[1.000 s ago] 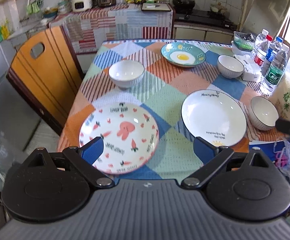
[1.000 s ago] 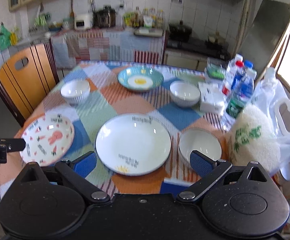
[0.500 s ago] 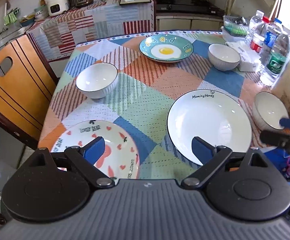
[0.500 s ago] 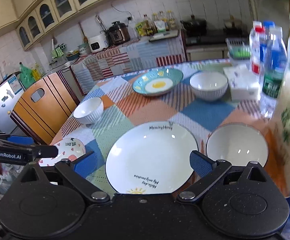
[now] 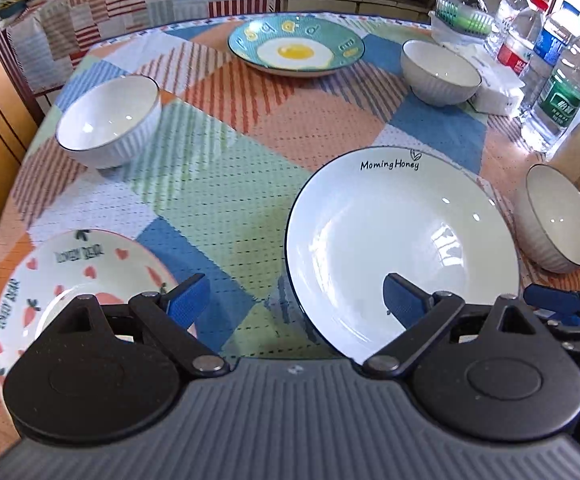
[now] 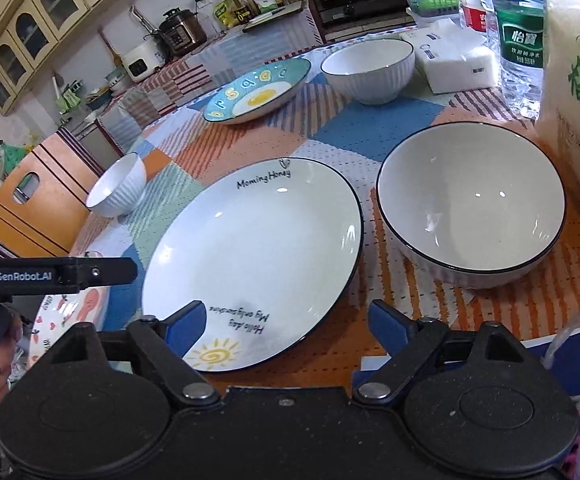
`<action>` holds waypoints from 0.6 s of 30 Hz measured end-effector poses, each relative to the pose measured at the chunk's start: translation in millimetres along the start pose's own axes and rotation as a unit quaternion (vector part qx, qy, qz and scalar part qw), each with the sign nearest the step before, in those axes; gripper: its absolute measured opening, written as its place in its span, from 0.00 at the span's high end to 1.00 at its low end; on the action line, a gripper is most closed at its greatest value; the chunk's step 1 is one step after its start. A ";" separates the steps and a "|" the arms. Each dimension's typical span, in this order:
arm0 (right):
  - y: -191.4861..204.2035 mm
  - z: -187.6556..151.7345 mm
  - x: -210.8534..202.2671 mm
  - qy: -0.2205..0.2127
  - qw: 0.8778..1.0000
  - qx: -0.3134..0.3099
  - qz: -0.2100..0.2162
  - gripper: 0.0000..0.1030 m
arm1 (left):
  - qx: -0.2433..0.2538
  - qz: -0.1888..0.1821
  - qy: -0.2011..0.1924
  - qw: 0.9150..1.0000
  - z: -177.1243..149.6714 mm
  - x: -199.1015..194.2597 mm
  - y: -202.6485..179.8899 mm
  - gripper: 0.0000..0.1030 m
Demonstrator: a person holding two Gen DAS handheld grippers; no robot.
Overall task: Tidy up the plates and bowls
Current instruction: 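Close both grippers side by side on the Morning Honey plate rim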
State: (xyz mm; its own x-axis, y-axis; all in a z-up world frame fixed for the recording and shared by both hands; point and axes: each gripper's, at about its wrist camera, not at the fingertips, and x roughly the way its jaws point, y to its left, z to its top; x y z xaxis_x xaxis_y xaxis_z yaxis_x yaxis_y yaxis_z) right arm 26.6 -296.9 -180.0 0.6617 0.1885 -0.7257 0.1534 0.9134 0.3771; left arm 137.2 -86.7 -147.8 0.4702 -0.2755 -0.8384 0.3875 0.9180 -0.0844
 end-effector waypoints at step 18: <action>-32.2 -6.1 23.8 -0.039 0.998 0.052 0.025 0.79 | -0.044 -0.053 0.034 0.997 -13.7 40.1 5.6 0.72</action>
State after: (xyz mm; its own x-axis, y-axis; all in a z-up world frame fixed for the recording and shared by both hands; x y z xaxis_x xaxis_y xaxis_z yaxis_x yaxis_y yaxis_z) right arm 32.9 -319.6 -213.0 0.7244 0.2006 -0.6595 0.1916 0.8604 0.4721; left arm 147.3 -88.7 -189.2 0.3748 -0.3553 -0.8564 0.3603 0.9069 -0.2185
